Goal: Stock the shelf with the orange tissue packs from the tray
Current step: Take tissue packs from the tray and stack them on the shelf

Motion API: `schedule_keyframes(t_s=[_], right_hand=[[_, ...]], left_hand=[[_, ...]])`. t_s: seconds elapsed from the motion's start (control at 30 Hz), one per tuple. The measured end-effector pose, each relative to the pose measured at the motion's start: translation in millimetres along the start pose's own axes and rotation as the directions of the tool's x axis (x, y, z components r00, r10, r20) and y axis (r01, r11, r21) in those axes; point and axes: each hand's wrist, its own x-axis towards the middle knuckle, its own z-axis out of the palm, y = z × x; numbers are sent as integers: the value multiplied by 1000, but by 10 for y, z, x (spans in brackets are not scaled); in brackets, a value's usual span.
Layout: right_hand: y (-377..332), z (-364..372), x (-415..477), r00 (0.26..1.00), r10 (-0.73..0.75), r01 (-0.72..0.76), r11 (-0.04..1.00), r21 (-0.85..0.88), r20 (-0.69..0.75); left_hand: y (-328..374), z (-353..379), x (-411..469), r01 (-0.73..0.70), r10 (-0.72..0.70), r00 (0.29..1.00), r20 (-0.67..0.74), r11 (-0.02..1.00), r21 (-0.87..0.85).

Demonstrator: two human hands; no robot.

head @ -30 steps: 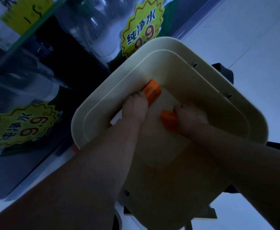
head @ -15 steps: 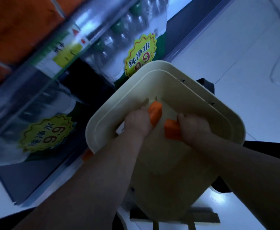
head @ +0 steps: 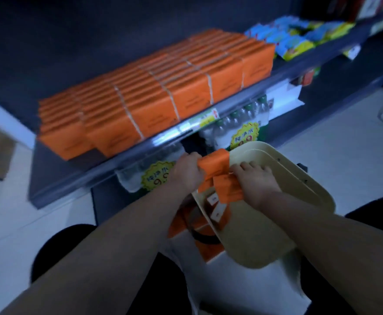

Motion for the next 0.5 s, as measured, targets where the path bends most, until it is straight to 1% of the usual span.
schedule_keyframes(t_s=[0.1, 0.23, 0.37, 0.43, 0.5], right_hand=[[-340, -350, 9, 985, -108, 102, 994, -49, -131], [-855, -804, 75, 933, -261, 249, 965, -80, -248], [-1327, -1160, 168, 866, -356, 338, 934, -113, -352], [-1532, -1286, 215, 844, -395, 378, 918, -120, -362], [-1703, -1362, 271, 833, -425, 410, 904, -121, -355]], left_hand=[[-191, -538, -355, 25, -41, 985, -170, 995, -96], [-524, -1189, -795, 130, -189, 903, -386, 976, -173], [-958, -1706, -1083, 251, -312, 823, -475, 949, -189], [-1199, -1875, -1160, 306, -357, 774, -524, 934, -184], [-1439, -1983, -1185, 357, -395, 744, -539, 917, -178]])
